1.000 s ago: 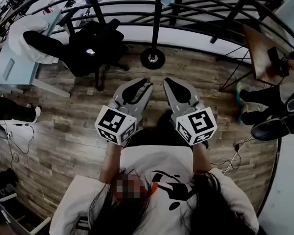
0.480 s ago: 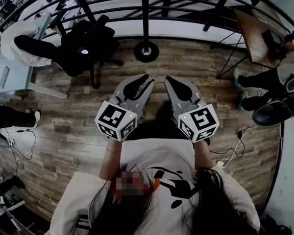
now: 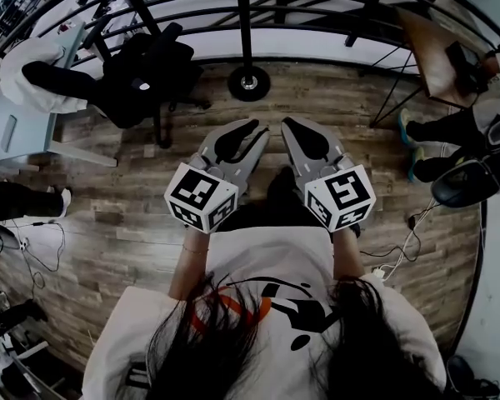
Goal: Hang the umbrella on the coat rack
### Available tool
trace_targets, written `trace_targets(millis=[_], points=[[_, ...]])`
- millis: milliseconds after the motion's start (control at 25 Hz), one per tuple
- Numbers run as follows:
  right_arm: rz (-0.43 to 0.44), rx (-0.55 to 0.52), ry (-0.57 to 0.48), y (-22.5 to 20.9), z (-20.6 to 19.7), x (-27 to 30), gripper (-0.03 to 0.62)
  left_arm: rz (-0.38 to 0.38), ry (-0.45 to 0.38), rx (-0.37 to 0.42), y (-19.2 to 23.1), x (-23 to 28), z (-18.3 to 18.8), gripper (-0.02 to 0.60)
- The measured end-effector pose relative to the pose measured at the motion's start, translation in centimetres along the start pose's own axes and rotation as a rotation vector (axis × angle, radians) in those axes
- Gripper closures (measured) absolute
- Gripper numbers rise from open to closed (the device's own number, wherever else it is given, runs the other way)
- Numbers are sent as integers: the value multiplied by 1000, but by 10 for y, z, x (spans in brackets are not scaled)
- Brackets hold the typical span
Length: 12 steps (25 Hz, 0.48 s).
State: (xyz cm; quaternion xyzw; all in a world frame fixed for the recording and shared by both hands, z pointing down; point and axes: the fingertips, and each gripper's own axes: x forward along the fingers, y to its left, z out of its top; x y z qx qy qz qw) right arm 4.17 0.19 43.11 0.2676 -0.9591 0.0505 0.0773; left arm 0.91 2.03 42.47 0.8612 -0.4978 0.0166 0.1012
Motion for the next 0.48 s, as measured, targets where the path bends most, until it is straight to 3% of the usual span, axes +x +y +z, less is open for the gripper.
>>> trace_targets(millis=[480], points=[[-91,-6,-20,-50,10,0,583,13,-10,1,18,6,3,500]])
